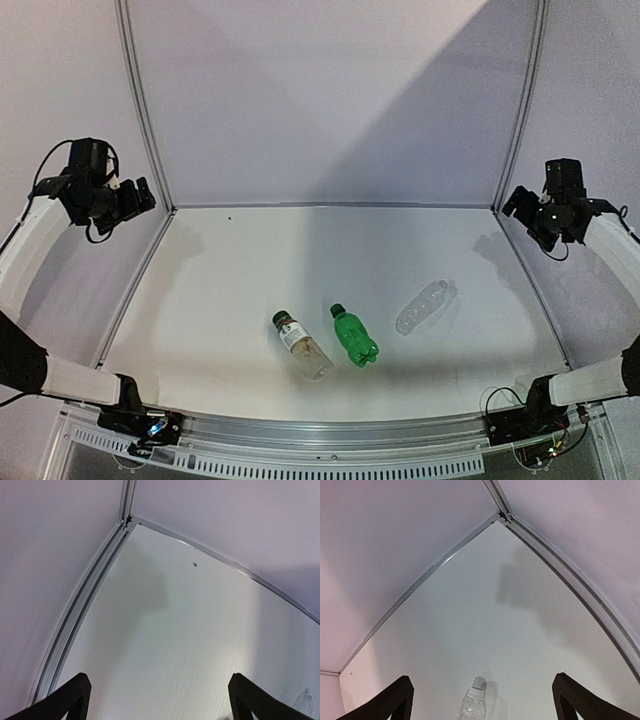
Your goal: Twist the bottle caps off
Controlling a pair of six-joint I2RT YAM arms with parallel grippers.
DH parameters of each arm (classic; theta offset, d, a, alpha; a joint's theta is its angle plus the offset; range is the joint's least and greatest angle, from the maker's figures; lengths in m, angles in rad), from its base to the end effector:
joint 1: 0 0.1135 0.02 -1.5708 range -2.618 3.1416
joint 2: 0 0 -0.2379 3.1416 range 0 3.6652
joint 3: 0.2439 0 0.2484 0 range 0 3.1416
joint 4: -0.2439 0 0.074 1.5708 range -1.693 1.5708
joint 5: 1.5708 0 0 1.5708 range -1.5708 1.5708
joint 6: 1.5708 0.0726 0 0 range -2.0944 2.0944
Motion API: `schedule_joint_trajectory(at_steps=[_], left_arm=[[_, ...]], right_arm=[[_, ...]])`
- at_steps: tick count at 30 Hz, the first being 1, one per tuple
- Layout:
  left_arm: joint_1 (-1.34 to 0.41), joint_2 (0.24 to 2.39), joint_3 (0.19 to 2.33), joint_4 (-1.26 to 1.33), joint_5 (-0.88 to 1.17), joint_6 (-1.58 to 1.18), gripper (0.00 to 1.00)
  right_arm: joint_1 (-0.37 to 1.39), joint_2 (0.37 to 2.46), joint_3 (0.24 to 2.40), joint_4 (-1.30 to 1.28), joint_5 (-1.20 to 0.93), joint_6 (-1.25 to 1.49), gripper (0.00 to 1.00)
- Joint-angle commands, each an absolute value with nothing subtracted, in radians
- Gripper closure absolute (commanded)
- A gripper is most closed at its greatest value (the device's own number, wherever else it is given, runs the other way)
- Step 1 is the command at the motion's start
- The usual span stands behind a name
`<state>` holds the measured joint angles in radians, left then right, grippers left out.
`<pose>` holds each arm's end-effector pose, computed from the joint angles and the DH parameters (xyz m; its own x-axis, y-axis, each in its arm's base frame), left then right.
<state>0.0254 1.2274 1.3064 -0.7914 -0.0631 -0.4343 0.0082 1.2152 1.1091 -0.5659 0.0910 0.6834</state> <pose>0.2861 0.0118 0.3206 -0.5620 -0.4343 -0.7039 -0.3412 0.8970 -0.2810 0.2978 -0.0042 0.2796 -0.4430 0.6252 -0.6426 0.4419 0.7759 0.4503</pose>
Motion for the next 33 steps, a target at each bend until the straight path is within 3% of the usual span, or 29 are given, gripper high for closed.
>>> schedule_joint_trajectory(at_steps=[1,8,13,22,33], left_arm=[[0.003,1.186,1.257,-0.801,0.055,-0.440,0.01],[-0.109,1.194,1.241,-0.776,0.114,-0.465,0.01],[-0.212,1.247,1.254,-0.769,0.095,-0.456,0.01],[-0.353,1.322,1.268,-0.771,0.094,-0.420,0.03],[-0.377,1.295,1.215,-0.778,0.123,-0.363,0.03]], right_arm=[[0.008,1.154,1.113,-0.680,0.126,0.812,0.01],[0.031,1.133,1.150,-0.885,0.105,1.038,0.01],[0.201,1.226,1.238,-1.030,0.130,1.121,0.01],[0.472,1.328,1.213,-0.960,0.113,1.316,0.01],[0.603,1.548,1.255,-0.913,0.016,1.396,0.01]])
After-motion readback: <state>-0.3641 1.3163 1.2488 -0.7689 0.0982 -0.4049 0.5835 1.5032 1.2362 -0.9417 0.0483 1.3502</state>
